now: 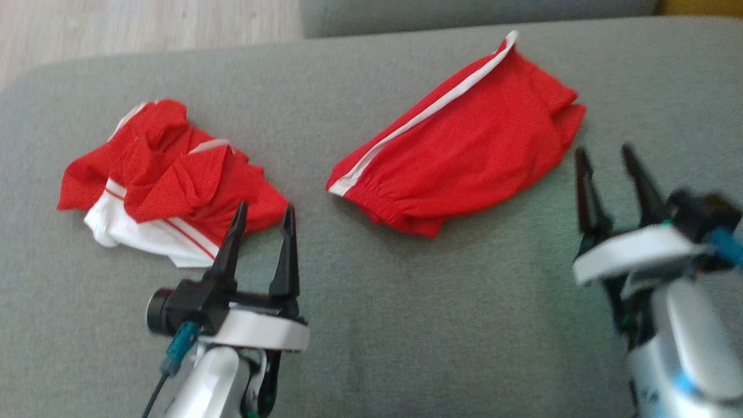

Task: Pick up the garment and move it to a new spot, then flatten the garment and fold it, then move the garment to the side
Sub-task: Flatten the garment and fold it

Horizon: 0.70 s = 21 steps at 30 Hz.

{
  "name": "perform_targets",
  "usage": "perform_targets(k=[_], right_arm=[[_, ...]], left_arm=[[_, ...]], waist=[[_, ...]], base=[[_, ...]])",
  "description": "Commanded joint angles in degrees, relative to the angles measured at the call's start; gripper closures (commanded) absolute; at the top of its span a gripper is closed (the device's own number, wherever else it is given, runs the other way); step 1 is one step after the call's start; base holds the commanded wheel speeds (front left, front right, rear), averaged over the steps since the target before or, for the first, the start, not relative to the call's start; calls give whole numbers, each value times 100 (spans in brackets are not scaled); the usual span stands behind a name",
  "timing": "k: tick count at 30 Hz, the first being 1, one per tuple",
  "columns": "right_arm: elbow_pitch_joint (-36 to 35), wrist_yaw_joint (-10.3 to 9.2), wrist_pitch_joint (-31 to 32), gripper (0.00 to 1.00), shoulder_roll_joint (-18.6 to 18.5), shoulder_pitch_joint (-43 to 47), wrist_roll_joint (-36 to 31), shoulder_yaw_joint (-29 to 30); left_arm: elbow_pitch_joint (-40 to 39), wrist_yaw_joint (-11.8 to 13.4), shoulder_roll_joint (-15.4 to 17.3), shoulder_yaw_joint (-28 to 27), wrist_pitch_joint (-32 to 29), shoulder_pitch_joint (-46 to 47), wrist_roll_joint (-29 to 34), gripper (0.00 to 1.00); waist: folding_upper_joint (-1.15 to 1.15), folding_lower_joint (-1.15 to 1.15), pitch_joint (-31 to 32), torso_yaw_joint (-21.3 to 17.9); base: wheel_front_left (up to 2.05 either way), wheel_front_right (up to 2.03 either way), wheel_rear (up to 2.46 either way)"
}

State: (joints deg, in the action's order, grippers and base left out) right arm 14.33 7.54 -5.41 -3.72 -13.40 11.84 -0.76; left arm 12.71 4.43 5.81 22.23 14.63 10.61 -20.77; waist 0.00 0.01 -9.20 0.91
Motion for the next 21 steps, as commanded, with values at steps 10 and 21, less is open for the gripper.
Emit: perform_targets(k=[10,21], right_arm=[[1229,-5,1419,0,-427,-2225,-302,901],[3268,-5,1903,0,-924,-3460,-1104,1639]], left_arm=[[-100,-263,-213,-133,37,802,253,0],[-70,-323,-286,79,37,1083,241,0]], waist=[[0,-1,-969,624],[0,-1,-1375,1051]], base=[[0,0,0],[0,0,0]])
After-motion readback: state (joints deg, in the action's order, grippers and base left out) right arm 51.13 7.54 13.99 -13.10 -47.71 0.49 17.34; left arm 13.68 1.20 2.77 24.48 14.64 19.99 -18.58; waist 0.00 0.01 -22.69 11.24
